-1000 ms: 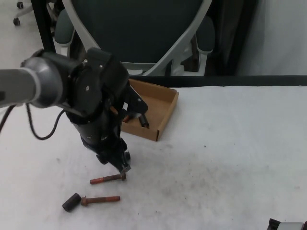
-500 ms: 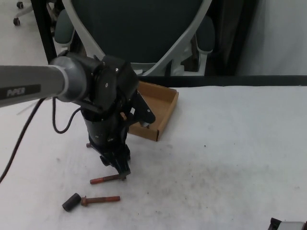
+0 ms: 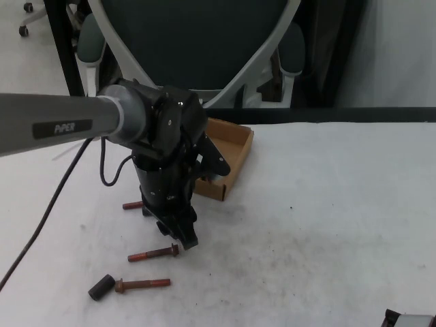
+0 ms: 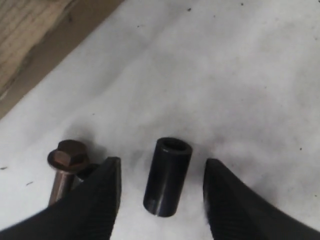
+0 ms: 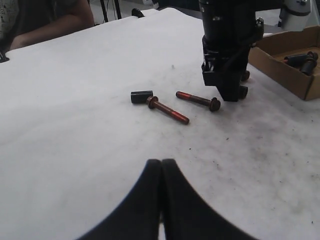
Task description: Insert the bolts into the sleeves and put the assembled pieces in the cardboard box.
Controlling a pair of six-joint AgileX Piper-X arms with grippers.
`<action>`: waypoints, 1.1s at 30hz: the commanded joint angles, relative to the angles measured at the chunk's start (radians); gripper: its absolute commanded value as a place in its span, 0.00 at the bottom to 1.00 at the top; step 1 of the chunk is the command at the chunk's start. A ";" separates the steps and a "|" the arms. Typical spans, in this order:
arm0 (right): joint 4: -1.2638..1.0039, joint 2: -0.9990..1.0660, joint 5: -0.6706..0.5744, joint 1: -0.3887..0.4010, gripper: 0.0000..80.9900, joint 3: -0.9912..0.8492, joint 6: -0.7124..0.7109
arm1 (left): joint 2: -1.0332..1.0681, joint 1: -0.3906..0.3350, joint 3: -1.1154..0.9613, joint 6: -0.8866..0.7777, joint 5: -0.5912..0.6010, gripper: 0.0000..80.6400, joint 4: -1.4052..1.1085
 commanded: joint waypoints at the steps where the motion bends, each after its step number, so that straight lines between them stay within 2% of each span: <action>1: -0.013 -0.009 0.005 -0.002 0.00 -0.006 -0.005 | 0.004 0.002 -0.012 -0.005 0.022 0.55 0.007; 6: -0.013 -0.009 0.005 -0.002 0.00 -0.006 -0.010 | 0.015 0.002 -0.012 -0.005 0.009 0.41 0.007; 13: -0.013 -0.009 0.005 -0.002 0.00 -0.006 -0.008 | 0.015 0.004 -0.012 -0.002 -0.088 0.02 0.007; 19: -0.003 -0.009 -0.035 -0.002 0.00 -0.006 -0.004 | -0.001 0.016 -0.012 -0.054 -0.103 0.01 0.004; 23: 0.062 -0.009 -0.058 -0.002 0.00 -0.006 -0.001 | -0.042 0.037 -0.008 -0.106 -0.042 0.01 0.007; 27: 0.231 -0.007 -0.115 -0.002 0.00 -0.052 0.024 | -0.105 0.048 -0.005 -0.162 0.090 0.01 0.007; 33: 0.508 -0.004 -0.117 -0.002 0.00 -0.200 0.015 | -0.224 0.035 0.046 -0.162 0.141 0.01 0.021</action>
